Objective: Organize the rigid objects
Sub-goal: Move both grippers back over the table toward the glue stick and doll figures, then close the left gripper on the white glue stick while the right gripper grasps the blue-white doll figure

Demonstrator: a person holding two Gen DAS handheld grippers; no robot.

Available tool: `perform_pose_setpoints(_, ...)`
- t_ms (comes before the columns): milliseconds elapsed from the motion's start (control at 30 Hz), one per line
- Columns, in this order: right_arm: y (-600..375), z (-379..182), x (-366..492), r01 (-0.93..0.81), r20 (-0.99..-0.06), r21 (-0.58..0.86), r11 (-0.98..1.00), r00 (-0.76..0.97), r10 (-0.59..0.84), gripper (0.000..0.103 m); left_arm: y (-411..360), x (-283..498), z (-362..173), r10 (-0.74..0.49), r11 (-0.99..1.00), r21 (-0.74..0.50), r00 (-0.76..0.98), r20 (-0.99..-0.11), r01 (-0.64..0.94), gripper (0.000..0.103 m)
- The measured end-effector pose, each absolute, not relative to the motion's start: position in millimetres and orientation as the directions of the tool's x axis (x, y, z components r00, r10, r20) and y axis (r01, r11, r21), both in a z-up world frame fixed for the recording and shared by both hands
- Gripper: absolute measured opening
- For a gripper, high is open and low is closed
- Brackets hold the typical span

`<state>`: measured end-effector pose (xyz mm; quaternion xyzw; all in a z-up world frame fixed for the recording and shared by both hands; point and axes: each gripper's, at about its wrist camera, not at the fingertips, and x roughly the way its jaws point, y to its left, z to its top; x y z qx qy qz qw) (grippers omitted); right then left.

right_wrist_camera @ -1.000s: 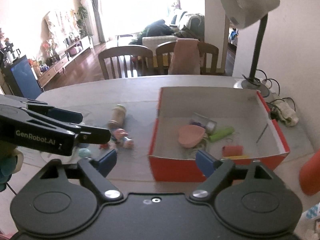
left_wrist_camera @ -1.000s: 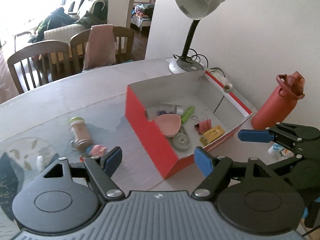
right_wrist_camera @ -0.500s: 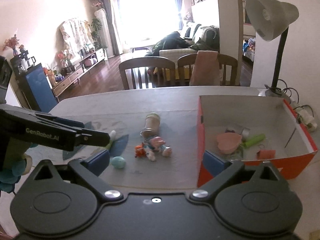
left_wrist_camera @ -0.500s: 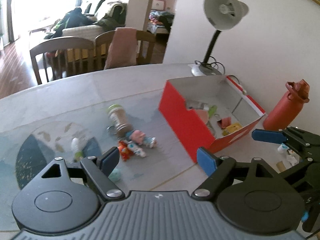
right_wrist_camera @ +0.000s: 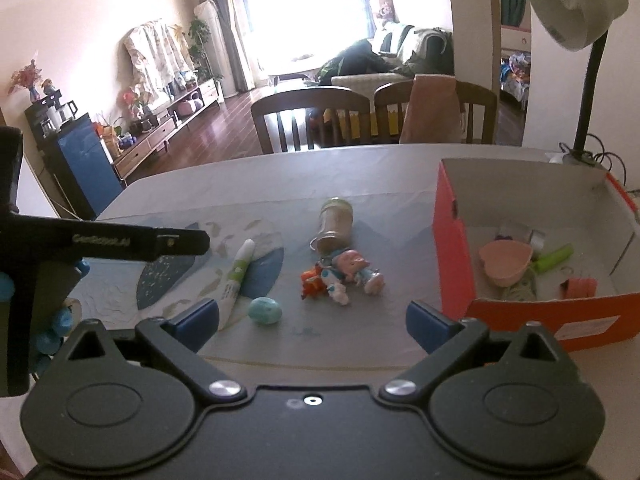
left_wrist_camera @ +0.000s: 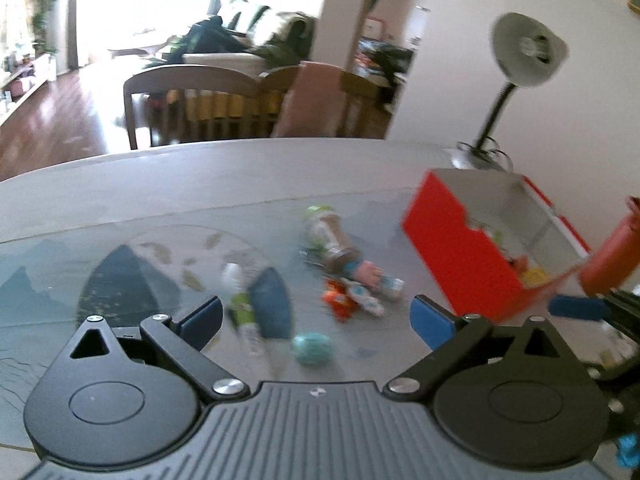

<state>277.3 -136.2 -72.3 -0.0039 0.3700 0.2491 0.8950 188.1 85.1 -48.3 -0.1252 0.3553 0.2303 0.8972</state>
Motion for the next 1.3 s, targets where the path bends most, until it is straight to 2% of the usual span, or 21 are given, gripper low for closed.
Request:
perform_pose_setpoints(300,-113,-100,299,-0.428,-0.705,0.167,0.888,0.578,0.411,0.100,128,189,-83,0.387,0.787,-0.068,0.576,-0.720,-0.613,0.101)
perform_pose_setpoints(433,-106,-116,313,-0.405,-0.725,0.158,0.901,0.571,0.384,0.096,141,195,-103,0.385,0.773,-0.065,0.548,-0.743,-0.631,0.101)
perform_pose_setpoints(567,-100,-134,331,-0.379,-0.752,0.151,0.913,0.555,0.355,0.089,151,201,-125,0.383,0.754,-0.068,0.522,-0.762,-0.653,0.101)
perform_pose_setpoints(633,-96,-142,338,-0.367,-0.763,0.137,0.920,0.553,0.334,0.082,156,204,-134,0.377,0.739,-0.080,0.509,-0.774,-0.669,0.101)
perform_pose_setpoints(767,-90,-154,351,-0.364,-0.770,0.112,0.925,0.557,0.313,0.079,162,210,-147,0.385,0.733,-0.065,0.491,-0.782,-0.677,0.101)
perform_pose_setpoints(900,-86,-166,361,-0.365,-0.785,0.104,0.925,0.541,0.302,0.069,165,214,-155,0.393,0.738,-0.051,0.490,-0.779,-0.673,0.101)
perform_pose_setpoints(1000,-87,-174,367,-0.373,-0.798,0.103,0.922,0.522,0.300,0.054,164,218,-158,0.391,0.752,-0.042,0.498,-0.774,-0.657,0.101)
perform_pose_setpoints(1167,-87,-178,373,-0.396,-0.807,0.106,0.912,0.502,0.312,0.048,163,224,-163,0.396,0.768,-0.022,0.501,-0.770,-0.640,0.100)
perform_pose_setpoints(1233,-87,-178,377,-0.403,-0.807,0.115,0.908,0.495,0.322,0.042,163,225,-165,0.402,0.772,-0.010,0.500,-0.767,-0.636,0.100)
perform_pose_setpoints(1300,-86,-178,379,-0.408,-0.806,0.117,0.906,0.494,0.327,0.040,163,227,-166,0.407,0.773,-0.001,0.497,-0.767,-0.634,0.095)
